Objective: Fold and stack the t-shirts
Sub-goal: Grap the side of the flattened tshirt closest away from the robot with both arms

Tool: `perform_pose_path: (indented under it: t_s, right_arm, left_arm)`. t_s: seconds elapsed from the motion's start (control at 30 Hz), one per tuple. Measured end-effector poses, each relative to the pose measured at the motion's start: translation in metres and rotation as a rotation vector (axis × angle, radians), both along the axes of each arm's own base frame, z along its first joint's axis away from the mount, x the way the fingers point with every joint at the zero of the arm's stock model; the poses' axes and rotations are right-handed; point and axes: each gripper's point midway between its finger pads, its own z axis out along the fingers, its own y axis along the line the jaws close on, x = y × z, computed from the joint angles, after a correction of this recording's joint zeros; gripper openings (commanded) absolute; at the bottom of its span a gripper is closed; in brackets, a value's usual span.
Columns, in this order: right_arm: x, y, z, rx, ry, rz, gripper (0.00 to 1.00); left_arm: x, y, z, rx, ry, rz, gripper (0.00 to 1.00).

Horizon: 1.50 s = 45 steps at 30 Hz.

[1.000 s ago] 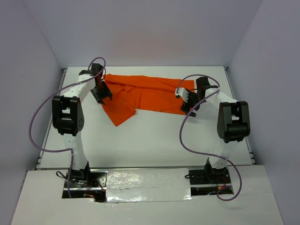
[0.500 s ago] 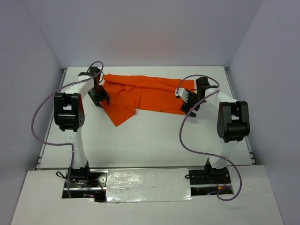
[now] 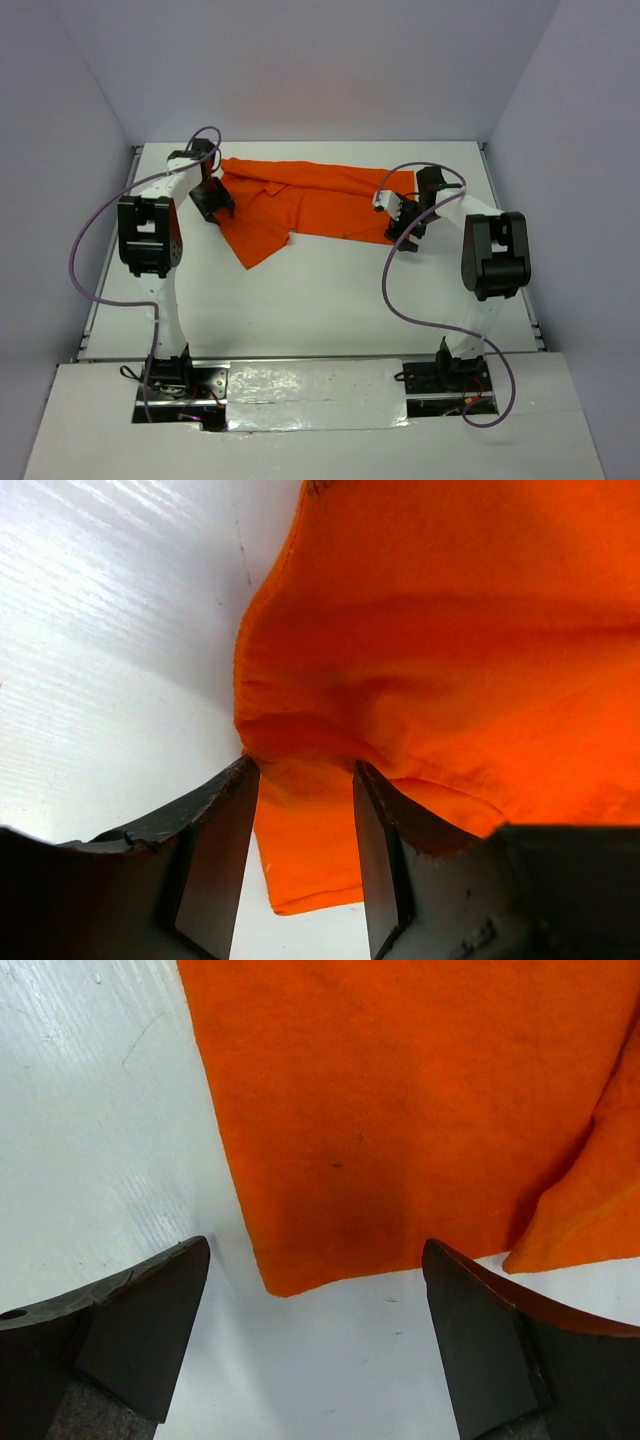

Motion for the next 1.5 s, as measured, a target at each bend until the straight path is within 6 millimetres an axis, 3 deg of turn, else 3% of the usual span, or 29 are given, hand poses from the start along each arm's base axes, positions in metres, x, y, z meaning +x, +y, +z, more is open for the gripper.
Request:
perform_pose_path:
  t_s: [0.13, 0.3, 0.47, 0.57, 0.83, 0.97, 1.17, 1.33, 1.5]
  right_arm:
    - [0.000, 0.000, -0.002, -0.003, 0.004, -0.001, 0.94]
    - [0.001, -0.001, -0.007, -0.006, 0.018, -0.003, 0.93]
    - [0.003, -0.001, -0.007, -0.006, 0.018, -0.005, 0.88]
    - [0.003, -0.001, -0.007, -0.009, 0.017, -0.006, 0.79]
    - [0.003, -0.004, -0.009, -0.031, 0.010, 0.016, 0.40]
    - [0.001, -0.004, -0.010, -0.034, 0.010, 0.029, 0.27]
    - [0.000, -0.003, -0.010, -0.032, 0.011, 0.031, 0.22]
    - [-0.010, -0.002, -0.003, -0.012, 0.018, 0.037, 0.17]
    - [-0.020, 0.001, 0.019, 0.032, -0.002, 0.042, 0.11]
  left_arm:
    - [0.002, 0.001, -0.006, 0.005, 0.009, 0.001, 0.54]
    - [-0.001, 0.001, -0.019, 0.012, 0.043, 0.000, 0.44]
    - [-0.002, 0.003, -0.021, 0.019, 0.048, -0.001, 0.26]
    - [-0.003, 0.003, -0.021, 0.019, 0.048, -0.001, 0.18]
    - [-0.004, 0.003, -0.021, 0.019, 0.034, -0.004, 0.00]
    - [-0.004, 0.003, -0.020, 0.021, 0.022, -0.019, 0.00]
    - [-0.010, 0.003, -0.019, 0.017, 0.002, -0.024, 0.00]
    - [-0.034, 0.002, -0.016, 0.010, 0.016, -0.029, 0.00]
    - [-0.058, 0.000, 0.012, -0.002, -0.042, -0.034, 0.00]
